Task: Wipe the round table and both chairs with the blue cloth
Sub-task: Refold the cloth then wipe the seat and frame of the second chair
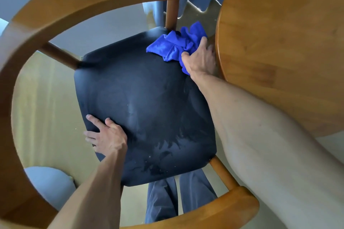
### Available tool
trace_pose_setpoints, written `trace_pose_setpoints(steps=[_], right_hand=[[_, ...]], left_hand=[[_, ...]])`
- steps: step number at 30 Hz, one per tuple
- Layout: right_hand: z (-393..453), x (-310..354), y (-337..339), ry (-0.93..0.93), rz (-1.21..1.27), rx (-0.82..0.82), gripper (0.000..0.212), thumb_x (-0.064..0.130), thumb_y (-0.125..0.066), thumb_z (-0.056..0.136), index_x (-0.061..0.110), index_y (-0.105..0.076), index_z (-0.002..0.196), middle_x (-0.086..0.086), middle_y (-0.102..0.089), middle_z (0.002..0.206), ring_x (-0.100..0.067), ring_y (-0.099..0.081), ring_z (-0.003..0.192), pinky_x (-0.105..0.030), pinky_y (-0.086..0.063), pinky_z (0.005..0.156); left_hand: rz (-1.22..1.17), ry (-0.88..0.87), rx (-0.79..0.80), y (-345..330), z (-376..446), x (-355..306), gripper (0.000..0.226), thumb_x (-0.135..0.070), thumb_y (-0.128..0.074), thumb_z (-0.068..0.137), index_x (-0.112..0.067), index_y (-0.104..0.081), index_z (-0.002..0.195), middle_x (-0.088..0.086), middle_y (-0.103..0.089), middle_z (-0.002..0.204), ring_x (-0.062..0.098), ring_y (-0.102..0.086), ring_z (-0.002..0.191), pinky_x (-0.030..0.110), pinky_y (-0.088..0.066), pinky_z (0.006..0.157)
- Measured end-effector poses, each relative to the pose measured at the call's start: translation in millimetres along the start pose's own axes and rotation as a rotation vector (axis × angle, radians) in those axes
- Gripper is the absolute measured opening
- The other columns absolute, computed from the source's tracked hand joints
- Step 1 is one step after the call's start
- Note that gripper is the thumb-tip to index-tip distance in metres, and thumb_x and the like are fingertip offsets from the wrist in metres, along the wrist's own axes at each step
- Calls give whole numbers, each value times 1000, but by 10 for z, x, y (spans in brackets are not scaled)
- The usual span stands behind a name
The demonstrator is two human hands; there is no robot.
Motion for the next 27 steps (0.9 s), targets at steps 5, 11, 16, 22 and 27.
trace_pose_setpoints(steps=[5,11,16,22,27], right_hand=[[-30,-166,-148,-76,116,122,69,64,-58,72,20,-49,124,-10,-50,124,-32,-52,113,-40,-43,88],[-184,-125,-36,13,108,-58,53,46,-64,76,22,-48,121,-8,-57,117,-31,-56,107,-37,-45,79],[-646,29,-74,106,-92,-180,56,33,-62,81,18,-45,133,-14,-48,124,-33,-48,108,-42,-48,79],[-1150,-206,-164,-20,-65,-147,55,35,-64,81,17,-44,128,-14,-45,122,-33,-46,107,-40,-44,66],[-1697,-782,-191,-260,8,-111,53,40,-62,85,18,-42,129,-15,-45,119,-35,-48,105,-45,-45,77]], left_hand=[[8,9,-14,-32,-29,-17,57,-45,-16,103,-36,5,155,25,-9,158,39,-15,143,59,-24,111],[22,33,5,-20,-23,-56,57,-46,-16,103,-36,7,155,25,-7,159,38,-12,146,59,-22,111],[50,34,66,56,-73,-72,58,-47,-15,104,-37,11,154,25,-4,160,38,-10,147,60,-22,111],[48,28,132,76,-31,-47,59,-47,-16,104,-35,12,154,25,-2,160,40,-7,147,61,-24,108],[45,57,150,127,-51,-63,60,-47,-20,104,-36,10,154,28,-4,158,44,-17,142,60,-28,106]])
Point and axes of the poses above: each hand's wrist, its own z-axis towards the middle knuckle, its own y-axis out of the back of the hand, x = y × z, the point moved 8 cm from there along z, towards the middle knuckle
